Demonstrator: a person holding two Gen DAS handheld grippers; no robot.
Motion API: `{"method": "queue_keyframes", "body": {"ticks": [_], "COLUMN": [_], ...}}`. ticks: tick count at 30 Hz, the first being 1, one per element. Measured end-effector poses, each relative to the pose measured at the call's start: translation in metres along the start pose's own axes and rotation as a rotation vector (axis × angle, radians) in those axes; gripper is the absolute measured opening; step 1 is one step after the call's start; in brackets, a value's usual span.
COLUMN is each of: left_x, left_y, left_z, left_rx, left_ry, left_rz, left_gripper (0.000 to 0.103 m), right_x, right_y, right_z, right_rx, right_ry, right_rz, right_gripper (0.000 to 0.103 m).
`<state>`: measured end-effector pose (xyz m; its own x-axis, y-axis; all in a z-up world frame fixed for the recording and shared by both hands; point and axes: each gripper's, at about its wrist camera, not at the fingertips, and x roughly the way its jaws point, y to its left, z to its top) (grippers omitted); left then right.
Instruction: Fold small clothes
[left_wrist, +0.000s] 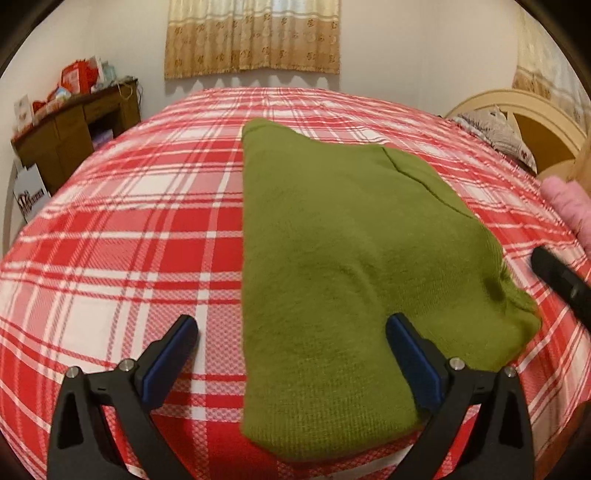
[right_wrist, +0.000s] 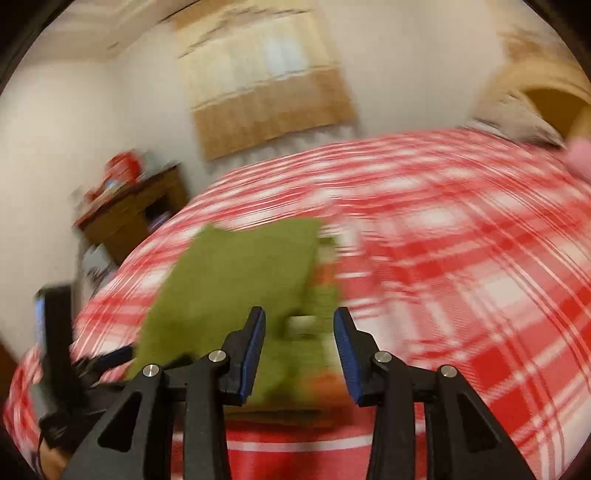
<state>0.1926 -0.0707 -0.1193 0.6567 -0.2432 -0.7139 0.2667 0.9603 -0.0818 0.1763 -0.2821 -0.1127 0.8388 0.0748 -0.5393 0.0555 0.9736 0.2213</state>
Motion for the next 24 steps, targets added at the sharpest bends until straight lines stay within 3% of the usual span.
{"method": "queue_keyframes", "body": {"ticks": [4,10,12,15,16,18,22,24], "left_x": [-0.007,-0.023,-0.031,-0.033,-0.029,-0.018,0.009,0.025], "left_y": [0.010,0.039,0.051,0.061,0.061,0.058,0.047,0.046], "left_z": [-0.006,0.004,0.022,0.049,0.057,0.072,0.095,0.096], "left_rx": [-0.034,-0.072,-0.116,-0.153,-0.154,-0.135,-0.125,-0.155], "left_ry": [0.015,0.038,-0.001,-0.057,-0.061,-0.061,-0.039,-0.012], "left_rz": [-0.044,-0.150,-0.167,-0.179,-0.180,-0.177,-0.192,-0.203], "left_gripper": [0.103,0.102,0.102,0.102,0.102,0.100,0.088,0.088], "right_x": [0.029,0.018,0.013,-0.004,-0.008,-0.005,0.029,0.054], "right_y": [-0.001,-0.011,-0.012,-0.018,-0.022,-0.032,-0.048,-0.056], "right_z": [-0.010,-0.020,-0.016,-0.003,0.007,0.024,0.053,0.063], "right_rx": [-0.013,-0.077,-0.096,-0.076,-0.052,-0.010,0.043,0.090], "right_ry": [0.128,0.146,0.159,0.097,0.063,0.039,0.085,0.127], "right_rz": [-0.029,0.011,0.033,0.070,0.076,0.075,0.123,0.128], "right_gripper": [0.039,0.038,0.040,0.041,0.044,0.066,0.067,0.067]}}
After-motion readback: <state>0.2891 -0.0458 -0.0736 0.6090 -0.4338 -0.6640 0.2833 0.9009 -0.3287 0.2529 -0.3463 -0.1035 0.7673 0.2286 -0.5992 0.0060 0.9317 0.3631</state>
